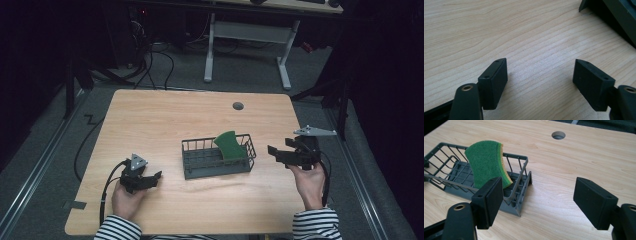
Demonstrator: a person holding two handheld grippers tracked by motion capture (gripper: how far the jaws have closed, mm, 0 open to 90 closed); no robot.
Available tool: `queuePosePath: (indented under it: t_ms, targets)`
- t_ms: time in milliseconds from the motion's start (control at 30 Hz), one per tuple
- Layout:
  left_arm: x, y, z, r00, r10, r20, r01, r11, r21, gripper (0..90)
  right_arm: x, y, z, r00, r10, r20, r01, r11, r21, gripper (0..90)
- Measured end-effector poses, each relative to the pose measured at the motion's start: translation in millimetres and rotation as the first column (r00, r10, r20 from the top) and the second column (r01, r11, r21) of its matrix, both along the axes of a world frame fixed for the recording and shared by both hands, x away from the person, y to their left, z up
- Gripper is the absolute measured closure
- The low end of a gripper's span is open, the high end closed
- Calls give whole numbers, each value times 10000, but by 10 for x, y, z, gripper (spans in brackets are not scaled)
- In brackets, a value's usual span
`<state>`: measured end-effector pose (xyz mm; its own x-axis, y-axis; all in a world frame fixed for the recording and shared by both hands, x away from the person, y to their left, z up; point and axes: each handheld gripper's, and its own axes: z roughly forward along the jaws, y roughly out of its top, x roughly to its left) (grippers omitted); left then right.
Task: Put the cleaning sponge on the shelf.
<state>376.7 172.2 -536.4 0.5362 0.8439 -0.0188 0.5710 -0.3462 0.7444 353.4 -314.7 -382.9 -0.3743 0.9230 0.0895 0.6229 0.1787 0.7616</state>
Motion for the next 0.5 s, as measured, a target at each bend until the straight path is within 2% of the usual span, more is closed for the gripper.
queuePosePath:
  t_ms: [133,500]
  targets:
    - [0,0,1,10000,-14,-11,14,10000,13,285,-44,-61,-29,9998,-167,57,166,9997,182,244]
    - [1,2,-1,10000,2,-6,-2,10000,-36,282,-164,-216,-223,9986,-525,-93,529,9970,567,252]
